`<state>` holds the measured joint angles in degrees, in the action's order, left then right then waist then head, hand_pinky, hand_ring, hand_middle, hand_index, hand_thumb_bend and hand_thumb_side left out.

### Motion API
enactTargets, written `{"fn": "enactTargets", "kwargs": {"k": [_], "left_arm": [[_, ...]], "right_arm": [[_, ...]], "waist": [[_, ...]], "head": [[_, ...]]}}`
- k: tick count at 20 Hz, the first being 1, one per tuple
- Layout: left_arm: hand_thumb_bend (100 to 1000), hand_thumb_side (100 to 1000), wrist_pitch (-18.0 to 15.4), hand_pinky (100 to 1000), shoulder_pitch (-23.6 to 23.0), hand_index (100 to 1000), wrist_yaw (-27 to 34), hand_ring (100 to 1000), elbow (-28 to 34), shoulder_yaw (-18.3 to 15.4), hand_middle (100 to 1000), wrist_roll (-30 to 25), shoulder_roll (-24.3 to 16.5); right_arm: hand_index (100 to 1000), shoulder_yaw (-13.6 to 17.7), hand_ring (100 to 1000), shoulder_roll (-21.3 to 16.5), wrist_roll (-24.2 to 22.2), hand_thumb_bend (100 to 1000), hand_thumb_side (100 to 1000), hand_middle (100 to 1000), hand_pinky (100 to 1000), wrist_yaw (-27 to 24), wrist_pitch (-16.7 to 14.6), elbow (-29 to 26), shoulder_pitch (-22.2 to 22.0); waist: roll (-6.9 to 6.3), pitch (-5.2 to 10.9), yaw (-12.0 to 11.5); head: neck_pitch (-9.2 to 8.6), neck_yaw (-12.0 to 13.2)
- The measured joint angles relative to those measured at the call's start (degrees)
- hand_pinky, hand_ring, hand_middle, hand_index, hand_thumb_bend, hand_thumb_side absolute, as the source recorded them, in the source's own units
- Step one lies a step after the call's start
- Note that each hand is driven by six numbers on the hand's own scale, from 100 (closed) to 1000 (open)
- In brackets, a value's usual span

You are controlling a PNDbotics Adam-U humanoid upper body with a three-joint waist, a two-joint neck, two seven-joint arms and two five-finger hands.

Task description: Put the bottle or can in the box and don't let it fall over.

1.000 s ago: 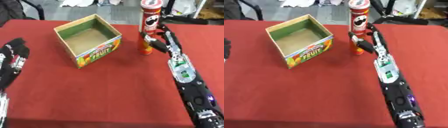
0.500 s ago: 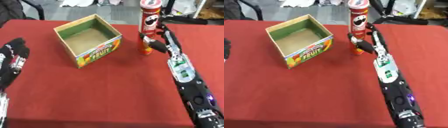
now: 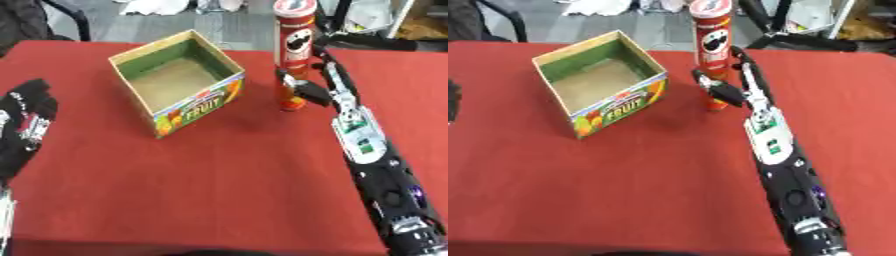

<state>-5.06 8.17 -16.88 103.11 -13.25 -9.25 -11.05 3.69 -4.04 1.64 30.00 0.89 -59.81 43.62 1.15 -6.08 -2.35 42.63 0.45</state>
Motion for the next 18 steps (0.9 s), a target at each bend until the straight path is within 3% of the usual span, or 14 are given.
{"fn": "enactTargets", "kwargs": {"k": [7, 18], "left_arm": [[478, 802, -0.01, 903, 0.13, 892, 0.06, 844, 0.00, 0.00, 793, -0.26, 0.00], [478, 802, -0.11, 903, 0.18, 893, 0.08, 843, 0.01, 0.00, 792, -0.47, 0.00]], "right_arm": [[1000, 0.16, 927, -1.22, -0.91, 579, 409, 973, 978, 1.07, -0.15, 1.65, 0.89], [1000, 0.54, 923, -2.36, -0.98, 567, 447, 970, 976, 2.67, -0.56, 3.63, 1.31]], "waist": [[0.09, -0.22, -0.26], [0.22, -0.33, -0.40]], "head": [[-0.47, -0.07], [-0.70, -0.10]]}}
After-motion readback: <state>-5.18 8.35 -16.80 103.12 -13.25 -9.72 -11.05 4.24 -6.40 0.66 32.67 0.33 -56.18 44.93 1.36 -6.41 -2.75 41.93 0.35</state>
